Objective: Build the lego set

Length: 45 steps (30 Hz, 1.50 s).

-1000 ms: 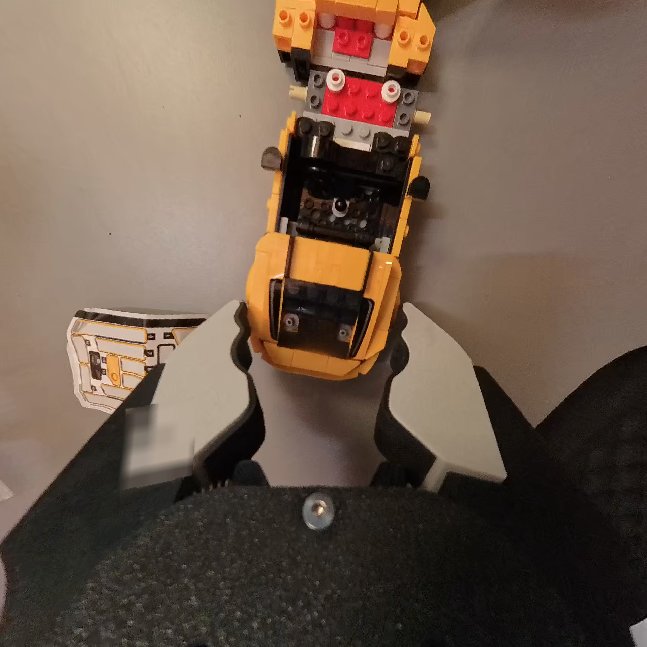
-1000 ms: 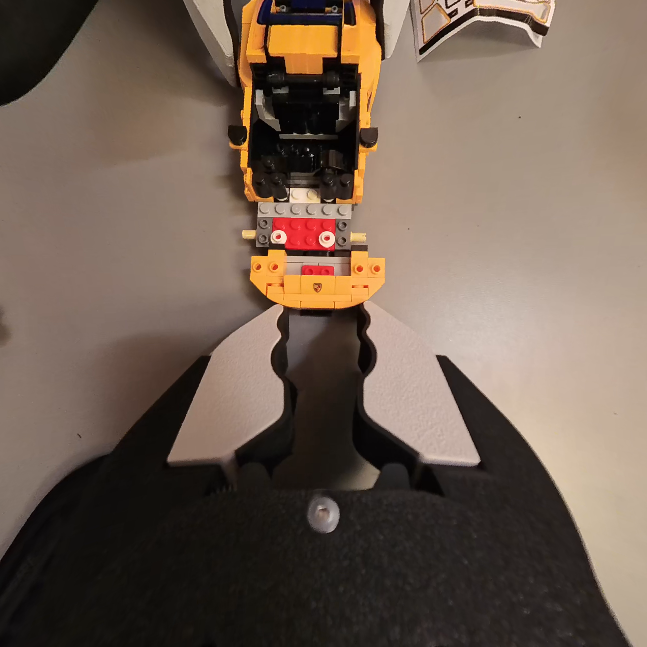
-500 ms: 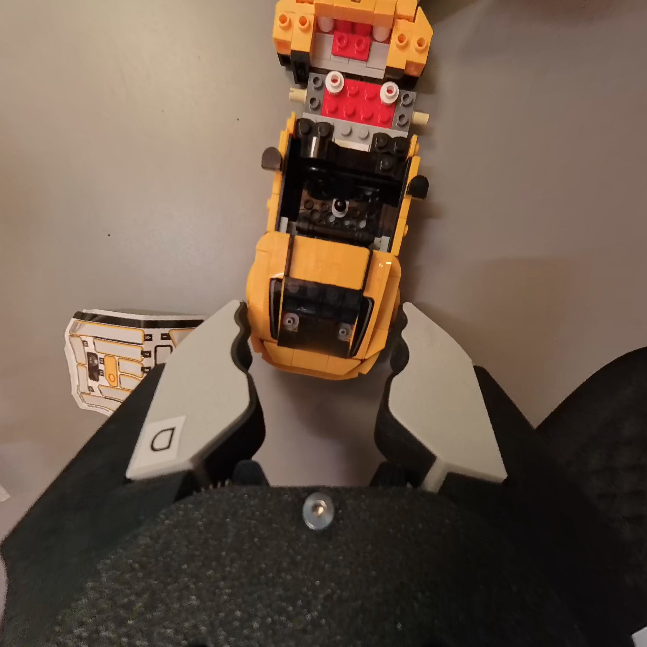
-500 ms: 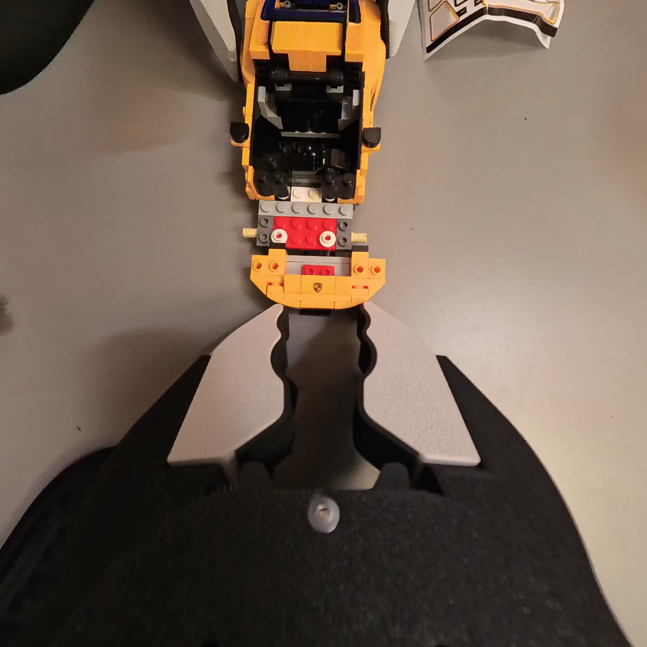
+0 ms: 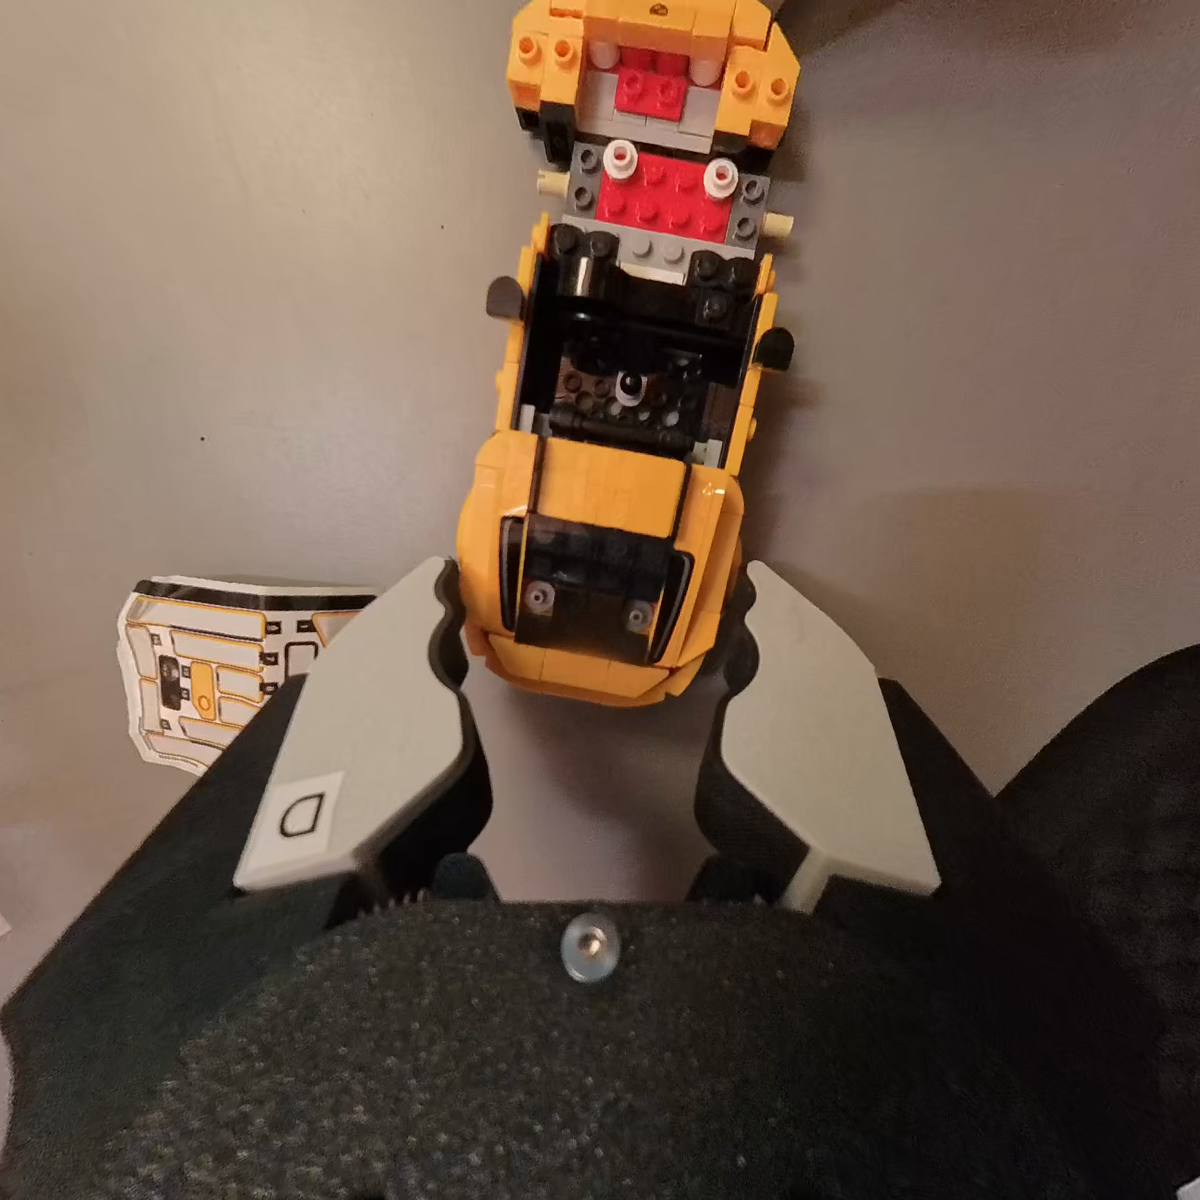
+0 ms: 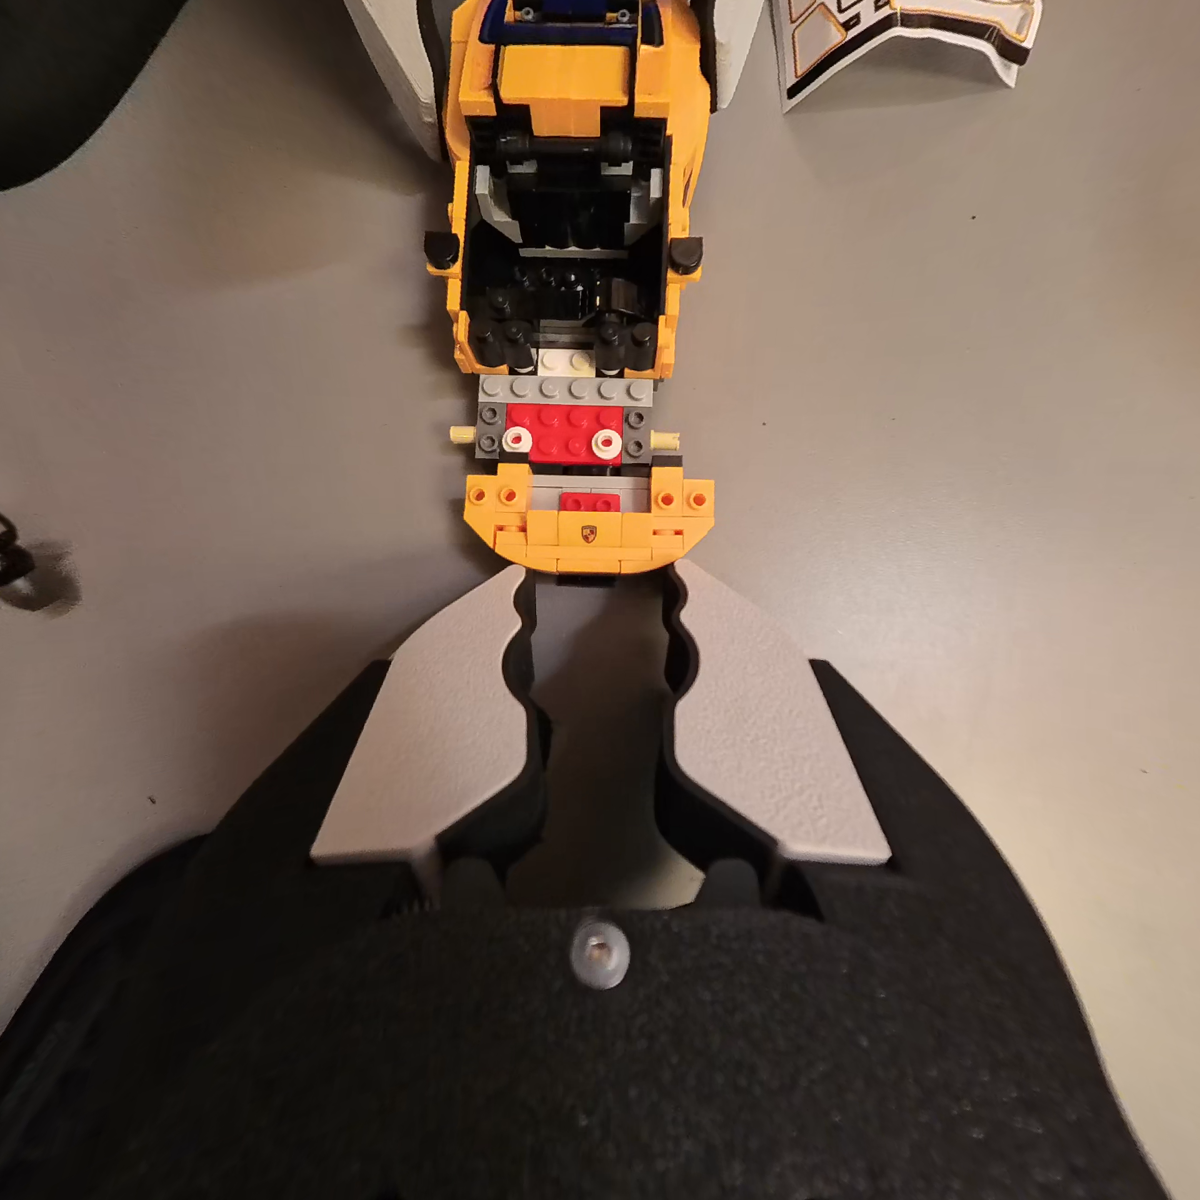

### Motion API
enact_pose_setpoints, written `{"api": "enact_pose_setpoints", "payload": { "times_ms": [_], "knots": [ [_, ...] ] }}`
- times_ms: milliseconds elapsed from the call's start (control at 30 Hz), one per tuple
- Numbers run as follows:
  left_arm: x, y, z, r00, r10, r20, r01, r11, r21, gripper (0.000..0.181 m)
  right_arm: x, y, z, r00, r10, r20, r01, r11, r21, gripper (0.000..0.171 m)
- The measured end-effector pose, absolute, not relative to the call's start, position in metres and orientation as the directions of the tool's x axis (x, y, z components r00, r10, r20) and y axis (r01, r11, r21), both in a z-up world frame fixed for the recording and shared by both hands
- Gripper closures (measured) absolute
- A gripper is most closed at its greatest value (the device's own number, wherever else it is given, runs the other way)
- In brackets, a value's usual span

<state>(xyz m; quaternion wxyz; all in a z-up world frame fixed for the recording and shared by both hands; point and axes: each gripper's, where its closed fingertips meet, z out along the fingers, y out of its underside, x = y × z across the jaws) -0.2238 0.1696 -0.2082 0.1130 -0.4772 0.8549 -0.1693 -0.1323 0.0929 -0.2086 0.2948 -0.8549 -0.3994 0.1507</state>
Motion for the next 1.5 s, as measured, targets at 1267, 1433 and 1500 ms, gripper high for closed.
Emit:
{"api": "enact_pose_setpoints", "payload": {
  "times_ms": [1267, 1433, 1500],
  "knots": [
    [-0.2261, 0.1690, -0.2072, -0.524, -0.848, -0.078, -0.763, 0.508, -0.400, 0.102, -0.1329, 0.0908, -0.2068, 0.621, 0.784, 0.005, 0.605, -0.475, -0.638, 0.129],
    [-0.2263, 0.1686, -0.2073, -0.526, -0.848, -0.072, -0.756, 0.504, -0.418, 0.102, -0.1318, 0.0884, -0.2019, 0.622, 0.781, -0.047, 0.583, -0.503, -0.638, 0.103],
    [-0.2264, 0.1684, -0.2072, -0.527, -0.847, -0.070, -0.753, 0.503, -0.423, 0.102, -0.1372, 0.0901, -0.2009, 0.624, 0.779, -0.061, 0.575, -0.511, -0.639, 0.091]
  ]
}}
